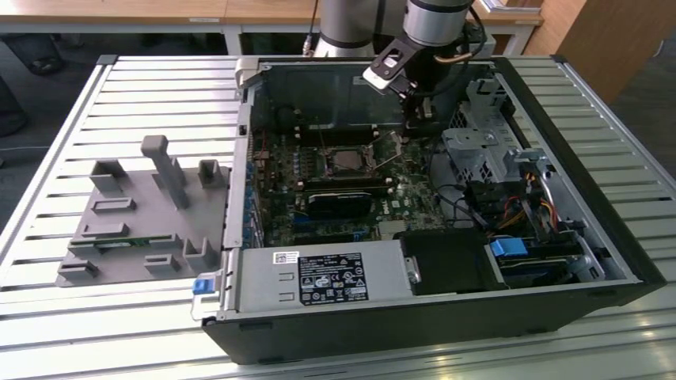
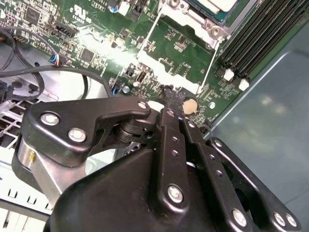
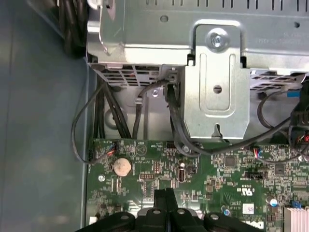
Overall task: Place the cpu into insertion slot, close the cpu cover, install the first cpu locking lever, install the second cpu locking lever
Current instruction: 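Close the cpu cover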
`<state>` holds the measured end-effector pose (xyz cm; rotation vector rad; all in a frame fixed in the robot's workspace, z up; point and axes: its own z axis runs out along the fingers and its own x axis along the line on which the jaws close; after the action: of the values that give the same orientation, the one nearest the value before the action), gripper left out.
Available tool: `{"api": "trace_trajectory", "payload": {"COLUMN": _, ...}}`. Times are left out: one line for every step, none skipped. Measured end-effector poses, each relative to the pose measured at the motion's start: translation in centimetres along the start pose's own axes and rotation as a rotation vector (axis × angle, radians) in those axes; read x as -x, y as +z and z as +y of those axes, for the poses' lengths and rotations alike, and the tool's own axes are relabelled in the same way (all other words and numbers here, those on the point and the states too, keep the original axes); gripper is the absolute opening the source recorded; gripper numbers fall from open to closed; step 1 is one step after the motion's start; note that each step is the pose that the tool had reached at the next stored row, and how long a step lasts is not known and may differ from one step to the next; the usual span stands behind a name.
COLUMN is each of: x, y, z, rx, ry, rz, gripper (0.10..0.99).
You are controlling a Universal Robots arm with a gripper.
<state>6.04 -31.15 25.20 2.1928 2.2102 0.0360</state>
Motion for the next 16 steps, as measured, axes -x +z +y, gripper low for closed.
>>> {"api": "trace_trajectory", "payload": {"x": 0.0, "y": 0.02, "z": 0.07, "rx": 0.0, "ry": -0.001, "rz": 0.0002, "gripper": 0.106}}
{"api": "trace_trajectory", "payload": {"x": 0.0, "y": 0.04, "z": 0.14, "rx": 0.0, "ry": -0.002, "rz": 0.0002, "gripper": 0.106}}
{"api": "trace_trajectory", "payload": {"x": 0.01, "y": 0.07, "z": 0.21, "rx": -0.001, "ry": -0.002, "rz": 0.0002, "gripper": 0.106}}
{"api": "trace_trajectory", "payload": {"x": 0.01, "y": 0.1, "z": 0.3, "rx": -0.001, "ry": -0.002, "rz": 0.0002, "gripper": 0.106}}
{"api": "trace_trajectory", "payload": {"x": 0.0, "y": 0.14, "z": 0.4, "rx": -0.002, "ry": -0.003, "rz": 0.0003, "gripper": 0.106}}
{"api": "trace_trajectory", "payload": {"x": -0.01, "y": 0.17, "z": 0.49, "rx": -0.003, "ry": -0.003, "rz": 0.0003, "gripper": 0.106}}
{"api": "trace_trajectory", "payload": {"x": -0.01, "y": 0.21, "z": 0.55, "rx": -0.004, "ry": -0.003, "rz": 0.0004, "gripper": 0.106}}
{"api": "trace_trajectory", "payload": {"x": -0.01, "y": 0.25, "z": 0.61, "rx": -0.004, "ry": -0.003, "rz": 0.0003, "gripper": 0.106}}
{"api": "trace_trajectory", "payload": {"x": -0.01, "y": 0.3, "z": 0.65, "rx": -0.006, "ry": -0.003, "rz": 0.0003, "gripper": 0.106}}
{"api": "trace_trajectory", "payload": {"x": -0.01, "y": 0.34, "z": 0.68, "rx": -0.006, "ry": -0.003, "rz": 0.0002, "gripper": 0.106}}
{"api": "trace_trajectory", "payload": {"x": -0.01, "y": 0.38, "z": 0.72, "rx": -0.007, "ry": -0.003, "rz": 0.0002, "gripper": 0.106}}
{"api": "trace_trajectory", "payload": {"x": -0.01, "y": 0.44, "z": 0.77, "rx": -0.008, "ry": -0.004, "rz": 0.0003, "gripper": 0.106}}
{"api": "trace_trajectory", "payload": {"x": -0.01, "y": 0.51, "z": 0.8, "rx": -0.008, "ry": -0.004, "rz": 0.0003, "gripper": 0.106}}
{"api": "trace_trajectory", "payload": {"x": -0.01, "y": 0.57, "z": 0.8, "rx": -0.008, "ry": -0.004, "rz": 0.0001, "gripper": 0.106}}
{"api": "trace_trajectory", "payload": {"x": -0.01, "y": 0.64, "z": 0.81, "rx": -0.009, "ry": -0.004, "rz": -0.0003, "gripper": 0.106}}
{"api": "trace_trajectory", "payload": {"x": -0.01, "y": 0.71, "z": 0.81, "rx": -0.009, "ry": -0.004, "rz": -0.0009, "gripper": 0.106}}
